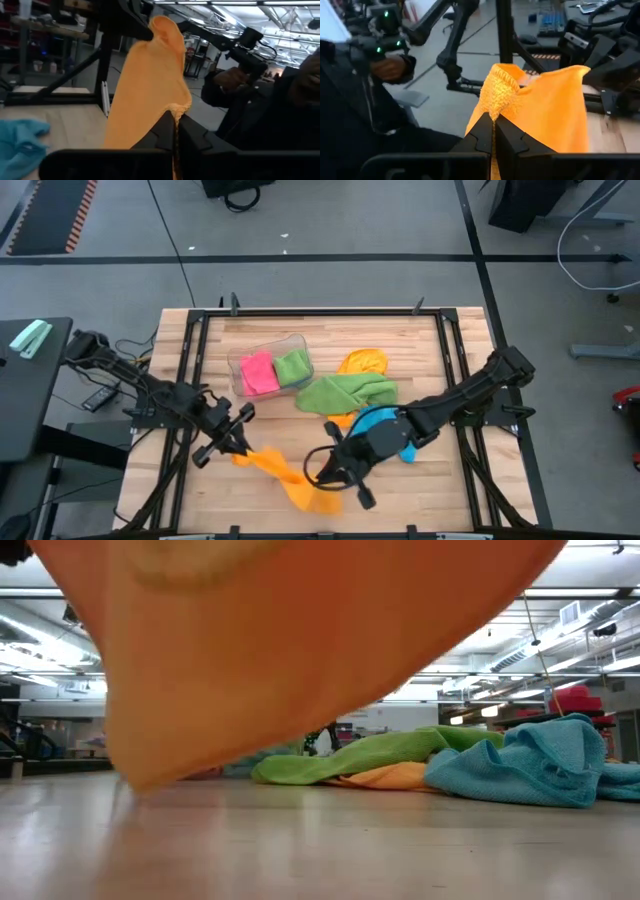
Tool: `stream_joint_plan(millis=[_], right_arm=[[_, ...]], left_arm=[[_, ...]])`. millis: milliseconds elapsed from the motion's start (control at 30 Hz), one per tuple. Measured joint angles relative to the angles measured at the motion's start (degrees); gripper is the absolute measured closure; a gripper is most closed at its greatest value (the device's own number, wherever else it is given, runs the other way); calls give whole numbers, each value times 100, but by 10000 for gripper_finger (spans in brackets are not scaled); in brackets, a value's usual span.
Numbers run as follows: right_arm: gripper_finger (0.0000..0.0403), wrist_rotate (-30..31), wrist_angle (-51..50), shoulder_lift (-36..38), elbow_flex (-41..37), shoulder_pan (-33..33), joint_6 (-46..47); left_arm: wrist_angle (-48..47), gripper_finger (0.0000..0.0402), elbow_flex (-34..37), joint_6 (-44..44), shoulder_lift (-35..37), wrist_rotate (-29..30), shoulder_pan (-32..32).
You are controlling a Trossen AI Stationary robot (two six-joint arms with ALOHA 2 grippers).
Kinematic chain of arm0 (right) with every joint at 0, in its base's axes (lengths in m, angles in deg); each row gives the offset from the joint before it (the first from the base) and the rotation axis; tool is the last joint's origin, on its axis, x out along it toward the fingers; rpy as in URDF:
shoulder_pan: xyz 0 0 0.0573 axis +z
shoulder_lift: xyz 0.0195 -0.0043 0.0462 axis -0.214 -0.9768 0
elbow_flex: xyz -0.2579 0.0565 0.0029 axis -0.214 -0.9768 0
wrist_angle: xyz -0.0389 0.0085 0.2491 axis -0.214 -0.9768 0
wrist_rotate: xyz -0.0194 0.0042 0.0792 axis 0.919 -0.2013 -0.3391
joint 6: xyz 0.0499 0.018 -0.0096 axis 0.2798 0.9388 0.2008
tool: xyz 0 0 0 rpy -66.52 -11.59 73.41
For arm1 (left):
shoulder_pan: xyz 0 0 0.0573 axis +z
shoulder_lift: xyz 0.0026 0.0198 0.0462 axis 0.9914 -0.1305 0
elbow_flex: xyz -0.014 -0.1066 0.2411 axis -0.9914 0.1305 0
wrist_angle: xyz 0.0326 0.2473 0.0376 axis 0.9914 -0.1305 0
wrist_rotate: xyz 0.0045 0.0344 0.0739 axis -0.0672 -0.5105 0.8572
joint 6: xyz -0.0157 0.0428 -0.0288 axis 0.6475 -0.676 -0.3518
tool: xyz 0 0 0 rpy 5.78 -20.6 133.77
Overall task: Fold microfiber towels
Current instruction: Fold the bottom yellow microfiber towel
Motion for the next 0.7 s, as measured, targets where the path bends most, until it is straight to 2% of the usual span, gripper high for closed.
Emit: stream_joint_plan(millis=[100, 267, 400, 567, 700], right_arm=[[389, 224, -126, 146, 0, -9, -112], [389, 1345, -970, 180, -1, -160, -185], [389, 1793, -1764, 113, -5, -488, 65], [389, 1838, -2216, 11, -9, -903, 288], [389, 1826, -2479, -97, -44, -1171, 282]], left_arm=[[-73, 391, -161, -5, -109, -1, -52], [-620, 381, -191, -49, -173, 64, 144], [-1396, 372, -191, -141, -172, 687, 388], [-2340, 384, -184, -243, -306, 1741, 649], [-2537, 390, -186, -268, -600, 2181, 850]])
